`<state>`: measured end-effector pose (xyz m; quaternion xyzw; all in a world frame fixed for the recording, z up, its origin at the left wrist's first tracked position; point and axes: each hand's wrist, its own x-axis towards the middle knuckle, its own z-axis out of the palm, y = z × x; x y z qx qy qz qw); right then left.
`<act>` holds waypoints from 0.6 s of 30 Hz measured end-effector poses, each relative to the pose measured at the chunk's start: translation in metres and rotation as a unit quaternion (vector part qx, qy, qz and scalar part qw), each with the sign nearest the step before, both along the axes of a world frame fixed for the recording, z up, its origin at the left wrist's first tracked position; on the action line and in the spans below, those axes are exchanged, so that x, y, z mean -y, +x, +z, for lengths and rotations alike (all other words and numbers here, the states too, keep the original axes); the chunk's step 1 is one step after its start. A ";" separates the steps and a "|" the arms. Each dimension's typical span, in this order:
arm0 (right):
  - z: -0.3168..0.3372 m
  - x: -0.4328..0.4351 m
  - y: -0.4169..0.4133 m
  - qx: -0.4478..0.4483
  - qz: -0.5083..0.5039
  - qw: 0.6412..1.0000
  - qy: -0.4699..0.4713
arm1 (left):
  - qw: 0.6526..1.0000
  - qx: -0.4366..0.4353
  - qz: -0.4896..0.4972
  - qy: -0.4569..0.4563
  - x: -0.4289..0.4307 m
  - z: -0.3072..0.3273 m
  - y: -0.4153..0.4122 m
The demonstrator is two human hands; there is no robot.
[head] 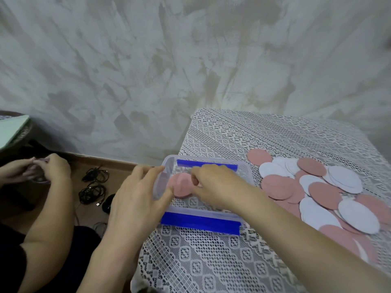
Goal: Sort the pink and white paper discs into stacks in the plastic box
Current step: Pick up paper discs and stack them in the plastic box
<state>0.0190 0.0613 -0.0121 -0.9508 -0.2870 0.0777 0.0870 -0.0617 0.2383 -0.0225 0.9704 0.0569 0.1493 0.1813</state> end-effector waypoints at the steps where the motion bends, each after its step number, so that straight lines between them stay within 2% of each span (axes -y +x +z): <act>1: 0.000 0.001 -0.001 0.030 0.005 0.999 -0.012 | 1.000 0.002 0.001 0.011 -0.001 0.001 0.001; 4: 0.007 0.016 -0.009 0.109 0.018 0.994 -0.028 | 0.998 0.025 -0.014 0.057 0.005 0.008 0.007; 8: 0.024 0.061 -0.026 0.158 0.012 0.987 -0.018 | 0.988 0.039 -0.069 0.132 0.040 0.018 0.024; 11: 0.034 0.095 -0.039 0.169 -0.016 0.985 -0.023 | 0.973 0.040 -0.113 0.199 0.072 0.016 0.037; 18: 0.041 0.183 -0.058 0.170 -0.097 0.980 -0.044 | 0.957 0.094 -0.168 0.219 0.165 0.024 0.041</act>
